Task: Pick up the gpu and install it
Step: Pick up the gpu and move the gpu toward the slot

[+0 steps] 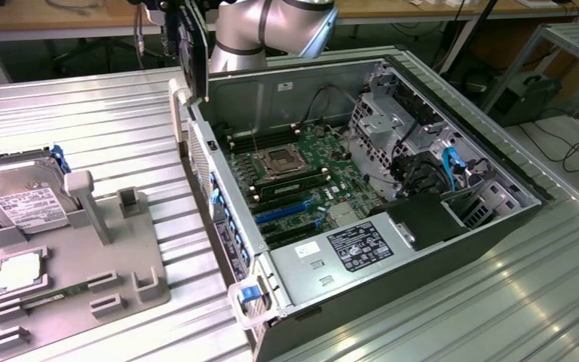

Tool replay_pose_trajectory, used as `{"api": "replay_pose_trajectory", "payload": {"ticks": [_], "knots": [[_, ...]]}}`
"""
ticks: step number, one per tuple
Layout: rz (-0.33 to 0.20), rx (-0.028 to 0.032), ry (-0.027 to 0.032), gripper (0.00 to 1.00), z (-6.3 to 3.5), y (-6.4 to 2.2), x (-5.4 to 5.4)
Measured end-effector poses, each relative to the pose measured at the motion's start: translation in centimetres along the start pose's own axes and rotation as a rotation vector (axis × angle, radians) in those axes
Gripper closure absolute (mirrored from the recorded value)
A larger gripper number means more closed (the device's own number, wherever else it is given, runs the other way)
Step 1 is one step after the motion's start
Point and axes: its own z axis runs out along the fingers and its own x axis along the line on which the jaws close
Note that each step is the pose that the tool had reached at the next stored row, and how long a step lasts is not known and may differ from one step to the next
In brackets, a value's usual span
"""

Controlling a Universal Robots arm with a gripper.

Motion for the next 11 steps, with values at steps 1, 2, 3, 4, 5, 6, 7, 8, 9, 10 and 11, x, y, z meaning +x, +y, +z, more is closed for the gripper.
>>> {"api": "replay_pose_trajectory", "payload": {"ticks": [1,2,3,4,5,6,7,8,9,10,11], "knots": [[0.0,0.0001,0.0001,0.72,0.0,0.0,-0.1],[0.0,0.0,0.0,0.72,0.0,0.01,-0.3],[0.0,0.0,0.0,0.72,0.0,0.01,-0.5],[0.0,0.0,0.0,0.72,0.0,0.01,-0.6],[0.0,0.0,0.0,0.72,0.0,0.02,-0.8],[0.0,0.0,0.0,0.72,0.0,0.02,-0.9],[0.0,-0.0001,0.0,0.72,0.0,0.02,-1.1],[0.0,-0.0001,0.0,0.72,0.0,0.03,-1.2],[0.0,0.0,0.0,0.72,0.0,0.03,-1.4],[0.0,0.0,0.0,0.72,0.0,0.03,-1.5],[0.0,-0.0001,-0.0001,0.72,0.0,0.04,-1.7]]}}
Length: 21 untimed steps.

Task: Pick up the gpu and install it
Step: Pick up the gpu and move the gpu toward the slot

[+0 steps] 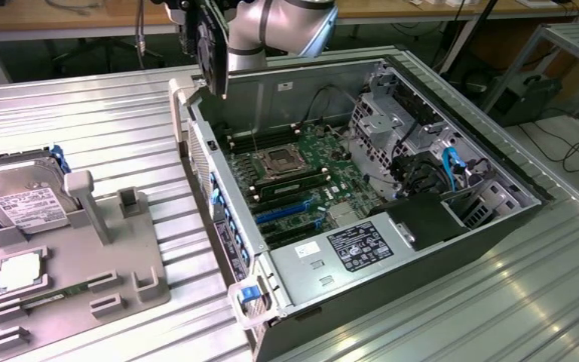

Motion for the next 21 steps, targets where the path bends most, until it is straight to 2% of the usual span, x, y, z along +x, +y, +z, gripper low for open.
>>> {"api": "replay_pose_trajectory", "payload": {"ticks": [12,15,21], "knots": [[0.0,0.0001,-0.0008,0.72,0.07,0.03,-1.6],[0.0,0.0,-0.0034,0.72,0.2,0.03,-1.8],[0.0,0.0,-0.0038,0.72,0.69,0.02,-2.1]]}}
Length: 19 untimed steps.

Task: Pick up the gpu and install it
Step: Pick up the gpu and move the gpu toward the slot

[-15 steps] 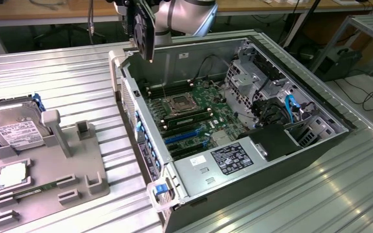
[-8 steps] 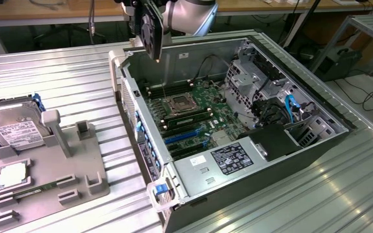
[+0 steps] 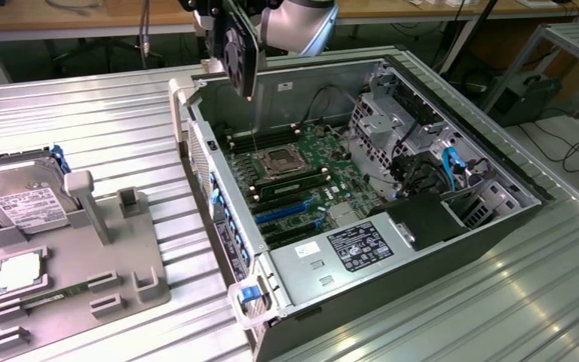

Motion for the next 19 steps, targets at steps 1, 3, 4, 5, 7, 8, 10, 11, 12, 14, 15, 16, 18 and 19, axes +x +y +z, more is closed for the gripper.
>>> {"api": "replay_pose_trajectory", "payload": {"ticks": [1,3,4,5,7,8,10,11,12,14,15,16,18,19], "knots": [[0.0,-0.0001,-0.0001,0.72,0.11,0.0,0.0],[0.0,0.0001,0.0001,0.72,0.35,-0.01,-0.2],[0.0,0.0001,0.0001,0.72,0.41,-0.01,-0.2],[0.0,0.0,0.0001,0.72,0.46,-0.01,-0.3],[0.0,-0.0001,0.0,0.72,0.52,-0.01,-0.5],[0.0,0.0,0.0,0.72,0.54,-0.01,-0.7],[0.0,0.0001,0.0001,0.72,0.55,0.0,-1.1],[0.0,0.0,0.0001,0.72,0.56,0.01,-1.3],[0.0,0.0,0.0,0.72,0.57,0.01,-1.5],[0.0,0.0,0.0001,0.72,0.57,0.02,-2.0],[0.0,0.0,0.0,0.72,0.58,0.03,-2.2],[0.0,0.0,0.0001,0.72,0.59,0.03,-2.5],[0.0,0.0001,0.0001,0.72,0.59,0.04,-2.9],[0.0,0.0001,0.0001,0.72,0.6,0.05,-3.2]]}}
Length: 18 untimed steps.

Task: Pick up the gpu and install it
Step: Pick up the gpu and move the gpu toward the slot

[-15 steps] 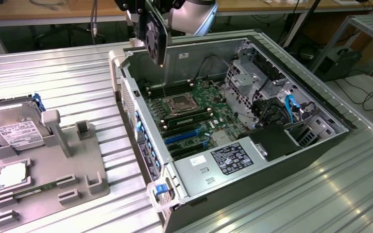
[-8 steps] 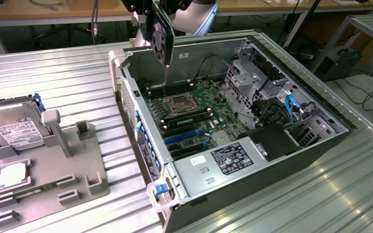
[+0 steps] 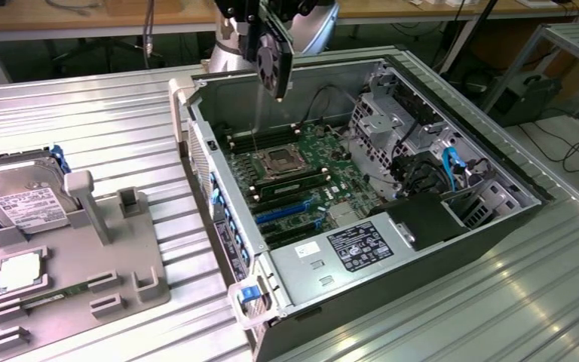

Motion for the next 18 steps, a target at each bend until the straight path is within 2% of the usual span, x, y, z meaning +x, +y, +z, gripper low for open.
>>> {"api": "replay_pose_trajectory", "payload": {"ticks": [18], "knots": [[0.0,-0.0001,-0.0001,0.72,0.07,0.07,-3.6]]}}
